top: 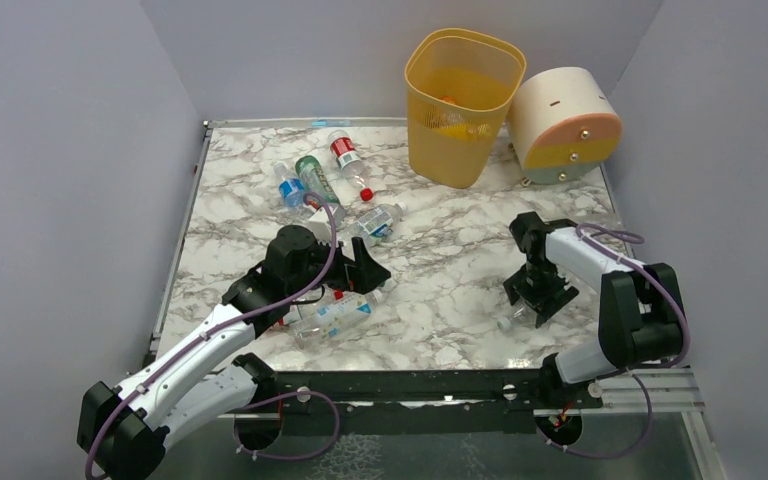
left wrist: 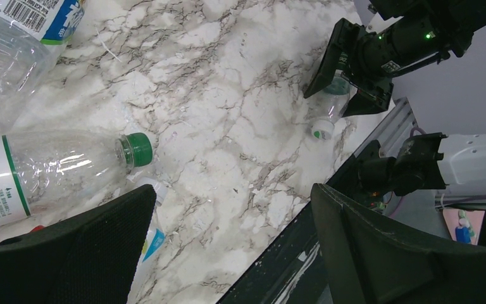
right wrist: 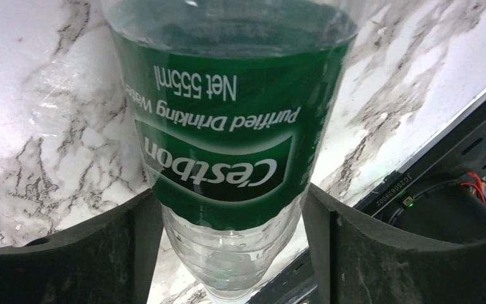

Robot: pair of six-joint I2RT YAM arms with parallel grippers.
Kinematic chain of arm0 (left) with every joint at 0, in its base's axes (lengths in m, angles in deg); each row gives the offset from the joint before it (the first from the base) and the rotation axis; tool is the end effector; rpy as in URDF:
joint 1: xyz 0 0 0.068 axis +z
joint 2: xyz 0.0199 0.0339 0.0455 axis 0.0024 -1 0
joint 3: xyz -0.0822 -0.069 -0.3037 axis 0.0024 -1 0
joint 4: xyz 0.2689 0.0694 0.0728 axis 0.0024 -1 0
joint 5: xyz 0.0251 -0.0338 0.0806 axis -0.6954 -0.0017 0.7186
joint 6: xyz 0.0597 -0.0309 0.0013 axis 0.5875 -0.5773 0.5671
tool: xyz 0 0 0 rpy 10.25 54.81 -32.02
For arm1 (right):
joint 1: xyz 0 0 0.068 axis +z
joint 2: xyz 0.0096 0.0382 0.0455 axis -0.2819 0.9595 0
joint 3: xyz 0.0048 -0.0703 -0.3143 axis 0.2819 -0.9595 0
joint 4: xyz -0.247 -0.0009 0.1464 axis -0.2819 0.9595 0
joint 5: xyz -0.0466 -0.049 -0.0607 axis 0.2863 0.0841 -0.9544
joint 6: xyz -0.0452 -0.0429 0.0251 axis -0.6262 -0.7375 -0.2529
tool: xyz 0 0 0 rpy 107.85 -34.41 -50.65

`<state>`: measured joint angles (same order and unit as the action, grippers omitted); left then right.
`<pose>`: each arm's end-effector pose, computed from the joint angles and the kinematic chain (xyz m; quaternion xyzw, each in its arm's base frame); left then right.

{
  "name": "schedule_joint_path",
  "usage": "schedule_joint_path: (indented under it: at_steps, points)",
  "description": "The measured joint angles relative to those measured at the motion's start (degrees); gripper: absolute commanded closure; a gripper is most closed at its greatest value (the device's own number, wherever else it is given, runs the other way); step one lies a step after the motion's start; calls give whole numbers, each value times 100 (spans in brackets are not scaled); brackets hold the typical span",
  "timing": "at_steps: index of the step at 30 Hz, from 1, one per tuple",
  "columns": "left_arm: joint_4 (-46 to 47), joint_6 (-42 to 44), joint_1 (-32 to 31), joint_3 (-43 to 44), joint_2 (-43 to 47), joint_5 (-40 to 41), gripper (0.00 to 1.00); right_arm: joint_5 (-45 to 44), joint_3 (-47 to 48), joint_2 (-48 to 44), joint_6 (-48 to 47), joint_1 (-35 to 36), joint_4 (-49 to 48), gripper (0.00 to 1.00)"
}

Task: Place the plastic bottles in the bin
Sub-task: Pick up the plastic bottle at the center of the board.

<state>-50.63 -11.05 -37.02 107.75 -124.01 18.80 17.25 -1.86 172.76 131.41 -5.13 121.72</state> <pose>0.1577 -0.1375 0.2975 0.1065 0.8214 -0.4123 0.3795 0.2240 0.0306 0.1794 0.4589 0.8757 -0.1486 0.0219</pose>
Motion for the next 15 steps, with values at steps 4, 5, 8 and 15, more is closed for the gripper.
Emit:
schedule_joint_path:
  at_steps: [4,5,8,15]
  points:
    - [-15,2,0,0,0,0,1,70,-7,-9,-214,2,-173,33]
    - [-22,2,0,0,0,0,1,79,-7,-22,-284,9,-216,35]
    - [-26,2,0,0,0,2,1,107,-48,-219,-505,103,-444,38]
    - [-31,0,0,0,-131,11,1,293,-286,-1141,-1132,612,-1099,47]
